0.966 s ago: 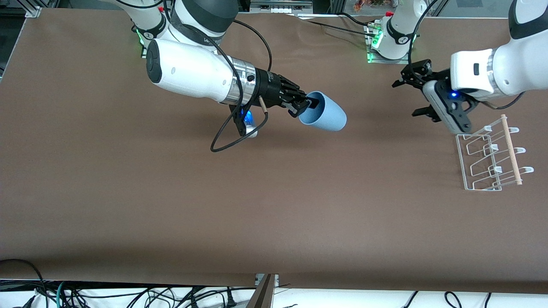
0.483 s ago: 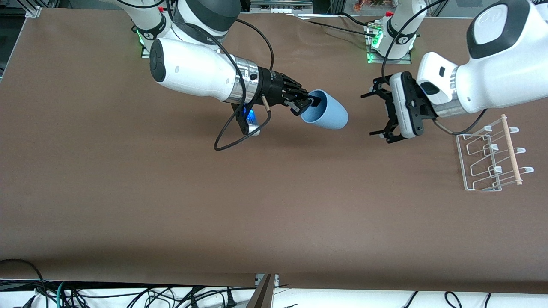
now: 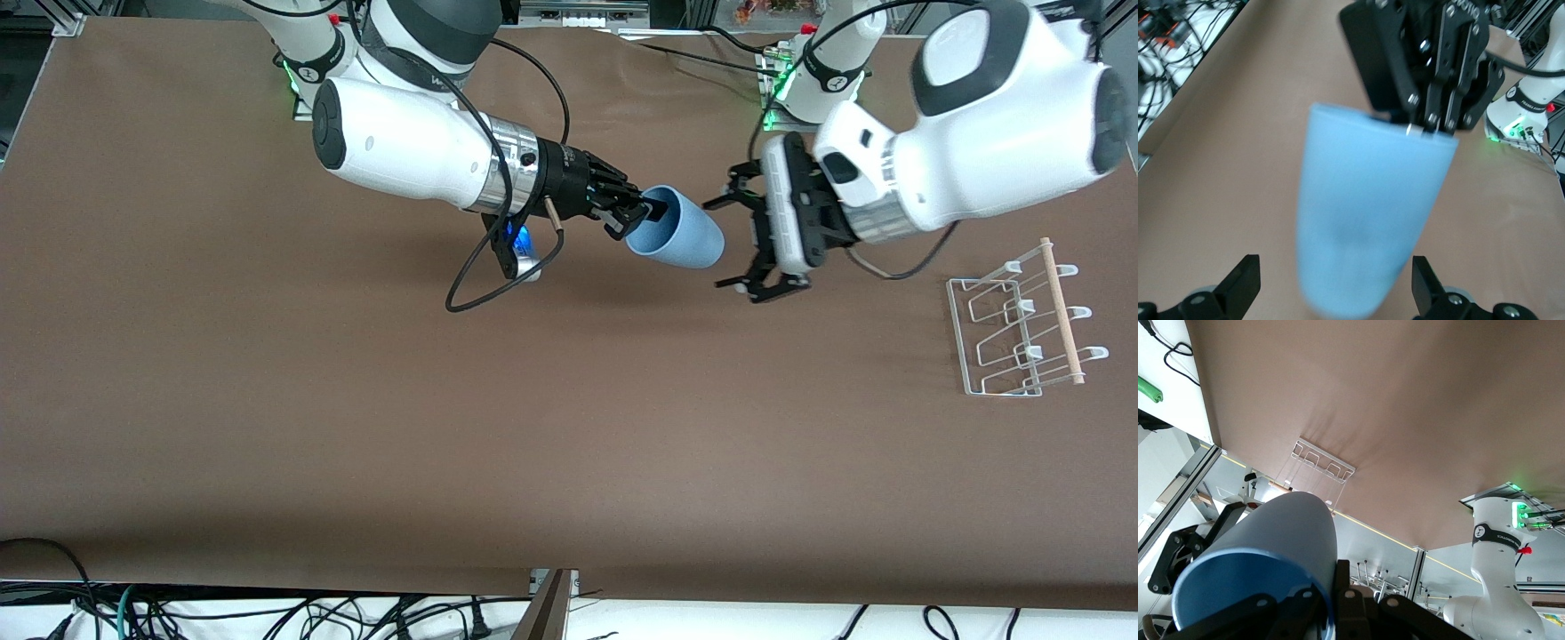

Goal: Transfer cup to left arm and place on rack
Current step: 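Hold the cup with the right gripper while the left gripper approaches it, then close the left gripper on the cup base beside the right gripper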

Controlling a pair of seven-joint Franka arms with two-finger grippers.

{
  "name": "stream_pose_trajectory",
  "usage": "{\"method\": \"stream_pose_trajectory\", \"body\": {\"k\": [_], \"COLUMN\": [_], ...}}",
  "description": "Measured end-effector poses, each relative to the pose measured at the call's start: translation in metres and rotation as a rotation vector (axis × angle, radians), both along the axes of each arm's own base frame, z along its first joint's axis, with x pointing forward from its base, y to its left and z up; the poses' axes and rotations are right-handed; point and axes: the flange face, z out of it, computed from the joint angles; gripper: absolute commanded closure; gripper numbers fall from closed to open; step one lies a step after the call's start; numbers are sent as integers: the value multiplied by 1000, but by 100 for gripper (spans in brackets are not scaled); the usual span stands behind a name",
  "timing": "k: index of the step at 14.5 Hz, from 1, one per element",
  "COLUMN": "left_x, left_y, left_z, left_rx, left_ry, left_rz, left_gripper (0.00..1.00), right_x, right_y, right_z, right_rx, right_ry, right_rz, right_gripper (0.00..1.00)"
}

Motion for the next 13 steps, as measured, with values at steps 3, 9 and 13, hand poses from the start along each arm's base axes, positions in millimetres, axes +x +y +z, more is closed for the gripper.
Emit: {"method": "stream_pose_trajectory", "body": {"k": [3,9,13], "left_x": [-3,-1,-1], "left_y": [-13,-11,-11], "left_z": [-3,-1,-1], "left_rx": [-10,-31,-33], "left_ry": [-24,-61,-62], "left_rz": [-44,-78,-78], "left_gripper": [12,88,88], "right_x": [1,2,3], "right_y": [-1,-3,-3], "right_z": [0,1,1], "right_rx": [-1,1,2], "right_ry": [0,4,4], "right_rz": [-3,-11,-12], "right_gripper": [100,100,38]}}
